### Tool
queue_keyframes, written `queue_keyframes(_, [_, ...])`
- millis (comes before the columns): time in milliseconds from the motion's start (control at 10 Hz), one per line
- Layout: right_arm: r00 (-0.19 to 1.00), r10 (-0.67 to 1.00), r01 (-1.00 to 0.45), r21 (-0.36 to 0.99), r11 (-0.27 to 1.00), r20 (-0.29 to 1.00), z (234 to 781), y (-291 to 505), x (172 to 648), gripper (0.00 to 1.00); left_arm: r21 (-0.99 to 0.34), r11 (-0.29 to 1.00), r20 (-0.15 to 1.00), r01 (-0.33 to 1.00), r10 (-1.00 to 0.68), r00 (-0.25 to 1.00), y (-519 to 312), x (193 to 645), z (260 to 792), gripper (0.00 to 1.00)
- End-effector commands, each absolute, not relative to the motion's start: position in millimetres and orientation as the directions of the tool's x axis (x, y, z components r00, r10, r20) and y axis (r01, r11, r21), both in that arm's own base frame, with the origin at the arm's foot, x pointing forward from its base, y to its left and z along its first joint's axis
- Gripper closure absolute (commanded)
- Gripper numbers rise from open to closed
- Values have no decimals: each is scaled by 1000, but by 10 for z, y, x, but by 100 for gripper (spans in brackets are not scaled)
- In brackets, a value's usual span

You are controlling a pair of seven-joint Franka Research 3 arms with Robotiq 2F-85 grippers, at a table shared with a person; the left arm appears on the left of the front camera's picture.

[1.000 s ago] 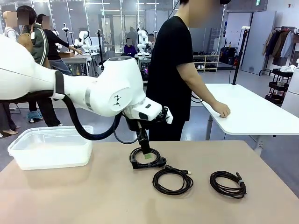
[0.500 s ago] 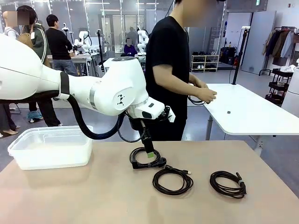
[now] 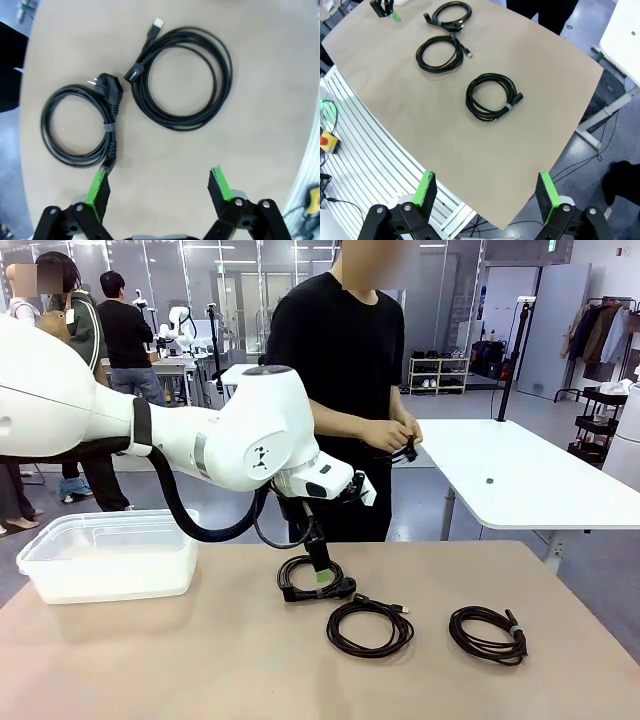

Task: Organize and store the cables.
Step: Place the Power Cable into the Organizing box.

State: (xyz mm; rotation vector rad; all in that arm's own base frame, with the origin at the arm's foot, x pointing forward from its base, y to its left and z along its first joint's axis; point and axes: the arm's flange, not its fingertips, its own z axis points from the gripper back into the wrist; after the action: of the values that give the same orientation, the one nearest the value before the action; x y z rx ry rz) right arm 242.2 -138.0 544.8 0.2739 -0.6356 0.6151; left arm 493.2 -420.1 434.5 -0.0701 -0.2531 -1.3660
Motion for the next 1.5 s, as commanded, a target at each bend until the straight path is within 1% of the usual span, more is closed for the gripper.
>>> queue_keyframes(0, [634,455,-617,53,785,626,5451,-1365,2432,0,13,237,183,971,-956,231,-4441,5257,4114,0])
queue_keyframes(100, [634,455,-617,53,785,626,5451,-1365,2432,0,10,284,134,959,-951,280,-4506,5441,4014,0])
queue_keyframes(300, [634,455,-617,53,785,626,5451,-1365,2432,0,-36,272,83,962,-958,274,-4580,5702,3849,0])
queue_keyframes(500, [634,455,-617,53,785,626,5451,-1365,2432,0,-38,234,32,972,-972,235,-4597,5895,3672,0])
queue_keyframes(700, [634,455,-617,53,785,626,5451,-1365,2432,0,-34,247,0,968,-969,247,-4572,6146,3479,0])
queue_keyframes(900, [634,455,-617,53,785,626,5451,-1365,2432,0,-66,216,0,974,-976,216,-4598,6242,3302,0])
queue_keyframes(1000, [634,455,-617,53,785,626,5451,-1365,2432,0,-83,227,-8,970,-974,227,-4621,6283,3203,0])
queue_keyframes(1200, [634,455,-617,53,785,626,5451,-1365,2432,0,-99,227,-19,969,-974,226,-4611,6268,3153,0])
queue_keyframes(1300, [634,455,-617,53,785,626,5451,-1365,2432,0,-98,230,-27,968,-973,228,-4608,6251,3159,2])
queue_keyframes(1400, [634,455,-617,53,785,626,5451,-1365,2432,0,-83,224,-40,971,-974,222,-4607,6253,3158,59])
